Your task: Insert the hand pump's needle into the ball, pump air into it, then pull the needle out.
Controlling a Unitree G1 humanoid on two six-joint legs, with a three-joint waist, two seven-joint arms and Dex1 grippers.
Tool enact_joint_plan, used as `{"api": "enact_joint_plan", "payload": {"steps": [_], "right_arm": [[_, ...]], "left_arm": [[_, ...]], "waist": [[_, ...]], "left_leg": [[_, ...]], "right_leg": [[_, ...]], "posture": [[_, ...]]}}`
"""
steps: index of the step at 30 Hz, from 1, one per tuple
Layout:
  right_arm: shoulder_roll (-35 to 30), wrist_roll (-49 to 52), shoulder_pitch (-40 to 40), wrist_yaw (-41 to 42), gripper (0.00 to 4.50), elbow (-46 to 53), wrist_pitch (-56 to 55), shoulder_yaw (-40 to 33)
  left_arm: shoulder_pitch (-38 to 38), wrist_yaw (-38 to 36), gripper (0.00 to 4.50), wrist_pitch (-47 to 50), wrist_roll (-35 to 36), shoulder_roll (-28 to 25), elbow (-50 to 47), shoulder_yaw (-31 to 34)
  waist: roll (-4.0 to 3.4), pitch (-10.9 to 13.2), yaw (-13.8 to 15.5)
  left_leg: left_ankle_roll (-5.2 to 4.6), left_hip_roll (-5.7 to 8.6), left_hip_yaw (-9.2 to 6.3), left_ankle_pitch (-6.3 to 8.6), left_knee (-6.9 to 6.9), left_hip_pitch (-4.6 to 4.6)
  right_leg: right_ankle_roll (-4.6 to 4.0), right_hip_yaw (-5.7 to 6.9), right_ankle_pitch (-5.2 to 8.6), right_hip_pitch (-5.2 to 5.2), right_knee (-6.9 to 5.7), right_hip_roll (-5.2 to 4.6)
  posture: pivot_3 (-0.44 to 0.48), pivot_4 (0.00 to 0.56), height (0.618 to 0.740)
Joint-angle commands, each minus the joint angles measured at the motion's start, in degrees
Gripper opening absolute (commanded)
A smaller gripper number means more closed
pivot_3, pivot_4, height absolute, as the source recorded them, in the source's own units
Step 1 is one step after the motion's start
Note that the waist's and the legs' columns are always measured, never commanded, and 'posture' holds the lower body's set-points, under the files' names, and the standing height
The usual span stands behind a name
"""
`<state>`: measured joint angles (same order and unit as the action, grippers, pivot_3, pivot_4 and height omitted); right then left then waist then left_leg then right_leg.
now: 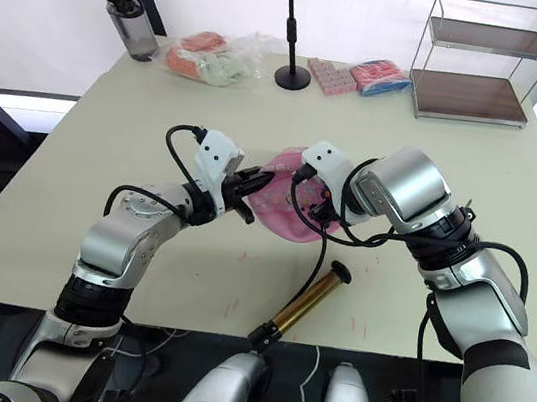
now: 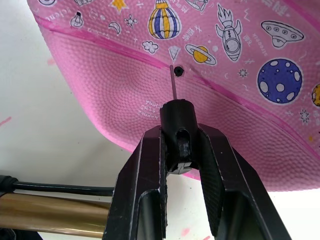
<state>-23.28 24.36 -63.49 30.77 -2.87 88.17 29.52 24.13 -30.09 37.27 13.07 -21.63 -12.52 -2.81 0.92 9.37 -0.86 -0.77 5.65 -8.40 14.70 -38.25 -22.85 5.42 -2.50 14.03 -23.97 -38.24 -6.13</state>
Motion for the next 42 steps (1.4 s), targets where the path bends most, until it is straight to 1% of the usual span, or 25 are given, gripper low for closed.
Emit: {"api": "enact_joint_plan", "payload": {"steps": [1,9,19,25,29,42], "right_arm": [[0.1,-1.7,-1.3,-0.4,0.37,-0.6,-0.9,1.5],[0.5,-3.1,-1.2,0.4,0.37,-1.6,-2.7,4.1],[0.3,-6.7,-0.4,1.4,0.37,-6.4,-6.2,7.4],[0.6,-7.9,-0.2,1.6,0.37,-8.2,-7.0,6.8],[-0.4,-7.9,0.0,2.5,0.37,-7.7,-7.2,7.2],[-0.5,-8.9,0.8,2.7,0.37,-7.7,-6.3,7.3]], "left_arm": [[0.0,0.1,0.10,0.3,1.7,0.9,-1.9,0.5],[0.0,0.4,0.10,1.1,2.3,1.2,-2.0,1.2],[0.0,0.9,0.10,1.7,3.1,1.8,-1.7,1.9],[-0.1,1.1,0.10,1.9,3.2,1.6,-1.6,2.3],[-0.2,1.2,0.10,1.9,3.4,1.4,-1.4,2.5],[-0.2,1.6,0.10,1.8,3.4,1.3,-0.8,2.5]], "waist": [[0.00,0.0,0.0],[-0.02,0.0,0.0],[-0.02,0.0,0.0],[-0.02,0.0,0.0],[-0.02,0.0,0.0],[-0.02,0.0,0.0]], "left_leg": [[0.00,0.00,0.00,0.00,0.00,0.00],[0.00,0.01,0.01,0.00,-0.02,0.00],[0.00,0.02,0.01,0.00,-0.03,0.01],[0.00,0.02,0.01,0.00,-0.03,0.02],[0.00,0.02,0.01,0.00,-0.03,0.02],[-0.01,0.03,0.01,0.01,-0.03,0.02]], "right_leg": [[0.00,0.00,0.00,0.00,-0.01,0.00],[0.00,-0.01,0.00,0.00,-0.02,-0.01],[0.01,-0.01,0.00,0.00,-0.02,-0.01],[0.01,-0.01,-0.01,0.00,-0.02,-0.01],[0.01,-0.01,-0.01,0.00,-0.02,-0.01],[0.01,-0.01,0.00,0.00,-0.01,-0.02]], "posture": [[0.000,0.150,0.736],[0.000,0.150,0.736],[0.000,0.150,0.736],[0.000,0.150,0.736],[0.000,0.150,0.736],[0.000,0.150,0.736]]}}
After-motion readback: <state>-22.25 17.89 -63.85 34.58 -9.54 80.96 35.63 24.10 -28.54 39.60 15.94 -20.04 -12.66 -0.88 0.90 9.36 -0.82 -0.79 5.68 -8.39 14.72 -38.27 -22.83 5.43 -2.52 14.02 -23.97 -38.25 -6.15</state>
